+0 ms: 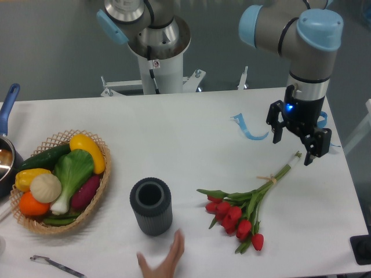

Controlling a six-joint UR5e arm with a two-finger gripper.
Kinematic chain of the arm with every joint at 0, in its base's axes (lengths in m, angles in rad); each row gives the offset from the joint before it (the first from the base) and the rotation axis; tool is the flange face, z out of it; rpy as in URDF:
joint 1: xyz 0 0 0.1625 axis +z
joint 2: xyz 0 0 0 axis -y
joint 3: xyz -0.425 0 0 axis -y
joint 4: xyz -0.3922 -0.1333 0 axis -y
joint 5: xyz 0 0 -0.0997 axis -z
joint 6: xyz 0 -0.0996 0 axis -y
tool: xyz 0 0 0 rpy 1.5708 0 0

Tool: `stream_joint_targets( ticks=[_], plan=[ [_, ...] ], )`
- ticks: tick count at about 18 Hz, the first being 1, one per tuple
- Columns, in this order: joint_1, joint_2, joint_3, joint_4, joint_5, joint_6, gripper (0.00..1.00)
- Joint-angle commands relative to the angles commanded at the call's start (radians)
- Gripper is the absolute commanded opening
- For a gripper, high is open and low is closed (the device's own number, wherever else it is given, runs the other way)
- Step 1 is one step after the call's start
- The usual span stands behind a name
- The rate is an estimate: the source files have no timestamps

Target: Pick up the flowers from the table

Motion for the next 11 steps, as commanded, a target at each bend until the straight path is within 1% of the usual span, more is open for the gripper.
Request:
stream_joint_targets(
  ticks=[3,7,9,11],
  plan=[
    [-0.005,0.000,-0.009,0.006,0.008,0.000,1.00],
    [-0.015,-0.003,-0.017,0.031,0.018,-0.005,1.00],
    [-0.015,-0.005,-0.041,0.035,0.015,0.000,1.00],
    [-0.015,-0.009,-0.049,0.057,0.017,-0.003,1.00]
  ],
)
